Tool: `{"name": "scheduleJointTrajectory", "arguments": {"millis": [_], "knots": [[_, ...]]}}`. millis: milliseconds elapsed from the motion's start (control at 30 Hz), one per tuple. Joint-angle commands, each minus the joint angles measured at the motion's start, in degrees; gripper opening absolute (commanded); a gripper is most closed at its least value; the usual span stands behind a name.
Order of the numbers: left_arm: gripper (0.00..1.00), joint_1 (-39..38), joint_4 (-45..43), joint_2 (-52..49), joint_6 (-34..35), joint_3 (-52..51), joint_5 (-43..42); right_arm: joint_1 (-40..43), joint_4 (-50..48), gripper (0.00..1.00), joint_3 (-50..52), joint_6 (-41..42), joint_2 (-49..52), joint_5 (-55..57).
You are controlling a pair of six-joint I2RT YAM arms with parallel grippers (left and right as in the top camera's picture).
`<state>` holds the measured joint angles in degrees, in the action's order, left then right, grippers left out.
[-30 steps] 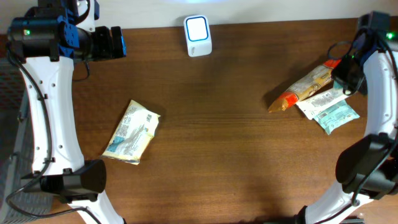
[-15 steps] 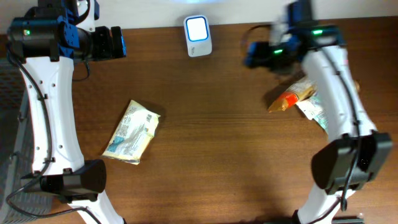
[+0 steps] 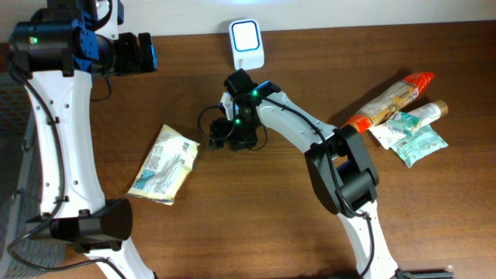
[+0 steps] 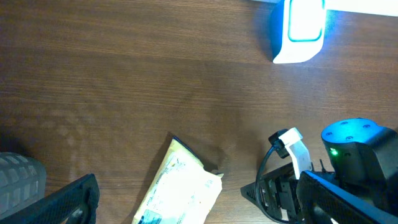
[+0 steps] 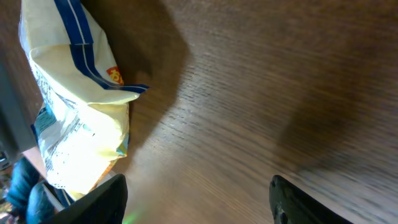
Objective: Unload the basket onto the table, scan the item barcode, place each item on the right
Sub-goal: 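Reach the right gripper to the white wipes pack and grasp it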
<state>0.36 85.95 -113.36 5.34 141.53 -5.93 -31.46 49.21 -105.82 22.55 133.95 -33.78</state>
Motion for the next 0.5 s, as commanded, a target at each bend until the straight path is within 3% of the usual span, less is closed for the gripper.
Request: {"name": "scheduleJointTrajectory", "arguments": {"millis": [0,167,300,333,367,400,467], "knots": [[0.99,0.2,-0.11,0.35,-0.94,0.48,-0.07,-1.95,-0.76,0.7,0.46,0.57,1.03,-3.13],[0.99,0.17,-0.11,0.35,-0.94,0.48,-0.07,-5.88,-11.43,0.54,3.63,9.55,1.79,-3.06],[0.99,0.2,-0.11,0.35,-0.94,0.48,-0.04,-9.73,-16.83,0.41,5.31,12.15,2.78,1.22],[0.99,0.2,-0.11,0.35,-0.94,0.48,-0.04,-10.4,-17.62,0.33,5.31,12.5,3.21,2.78],[0.99,0.2,-0.11,0.35,-0.94,0.48,-0.04,-10.69,-18.36,0.13,5.31,12.48,3.5,3.21],[0.99,0.2,-0.11,0.35,-0.94,0.48,-0.04,-10.51,-18.45,0.04,5.31,12.48,3.5,3.63],[0.99,0.2,-0.11,0.35,-0.94,0.48,-0.04,-9.66,-18.1,0.04,5.31,12.46,3.5,3.63]]}}
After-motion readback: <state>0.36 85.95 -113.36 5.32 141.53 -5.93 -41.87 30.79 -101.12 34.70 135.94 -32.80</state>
